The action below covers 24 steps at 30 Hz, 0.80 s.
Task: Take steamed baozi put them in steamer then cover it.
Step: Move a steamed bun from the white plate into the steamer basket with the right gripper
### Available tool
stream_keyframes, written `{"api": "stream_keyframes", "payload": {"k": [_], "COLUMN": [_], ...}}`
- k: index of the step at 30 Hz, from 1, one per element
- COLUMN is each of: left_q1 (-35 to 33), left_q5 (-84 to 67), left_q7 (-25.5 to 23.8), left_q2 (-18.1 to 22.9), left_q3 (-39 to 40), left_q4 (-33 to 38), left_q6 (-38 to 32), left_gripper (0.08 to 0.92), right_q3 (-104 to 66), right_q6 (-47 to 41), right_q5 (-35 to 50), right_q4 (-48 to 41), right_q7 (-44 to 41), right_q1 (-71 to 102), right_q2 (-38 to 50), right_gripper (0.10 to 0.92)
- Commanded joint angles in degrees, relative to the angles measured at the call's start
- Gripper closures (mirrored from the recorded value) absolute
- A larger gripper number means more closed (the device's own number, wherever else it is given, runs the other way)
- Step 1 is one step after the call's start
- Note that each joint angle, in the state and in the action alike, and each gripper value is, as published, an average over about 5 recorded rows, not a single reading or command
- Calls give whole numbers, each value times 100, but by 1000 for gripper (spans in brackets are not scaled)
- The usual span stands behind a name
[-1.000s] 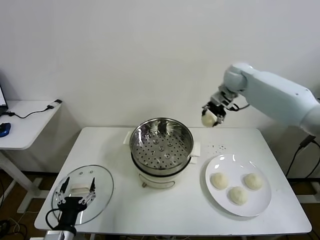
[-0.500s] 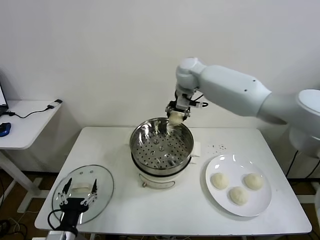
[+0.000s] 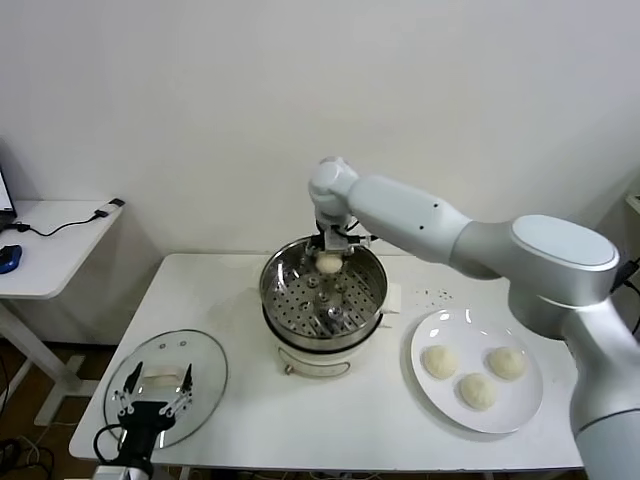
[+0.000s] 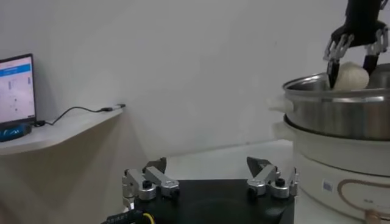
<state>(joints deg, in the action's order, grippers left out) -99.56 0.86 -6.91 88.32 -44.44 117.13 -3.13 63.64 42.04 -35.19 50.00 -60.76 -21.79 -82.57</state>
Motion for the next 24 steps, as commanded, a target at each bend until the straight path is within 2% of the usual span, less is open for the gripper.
{"api": "stream_keyframes", "payload": {"k": [1,6,11,17,21,24], "left_q1": [1,6,9,-18,-35,-60], "left_q5": [0,2,5,17,18,18], "left_q7": [-1,-1,11,24,39,51], "left_q2": [7,16,41,57,60,70], "left_q3": [12,35,55,83,80,81], "left_q4": [-15,-28,-25,9,42,83], "left_q6": [-5,-4,1,7,19,30], "left_gripper": [177,177,177,177,177,177], "right_q3": [-91,-116,-115,-245,-243,-41], "right_q6": [137,95,-16,88,91,-187], "right_q5": [-440,-389,-327,-135,524,1410], "right_q4": [-191,-187,-50,85,371,645], "right_q7": [91,83,87,38,-135,-325], "right_q1": [301,315,311,129,-217,-675], "right_q2": [-194,-189,-117,31,332,676], "right_gripper": [344,322,222,203,203,203]}}
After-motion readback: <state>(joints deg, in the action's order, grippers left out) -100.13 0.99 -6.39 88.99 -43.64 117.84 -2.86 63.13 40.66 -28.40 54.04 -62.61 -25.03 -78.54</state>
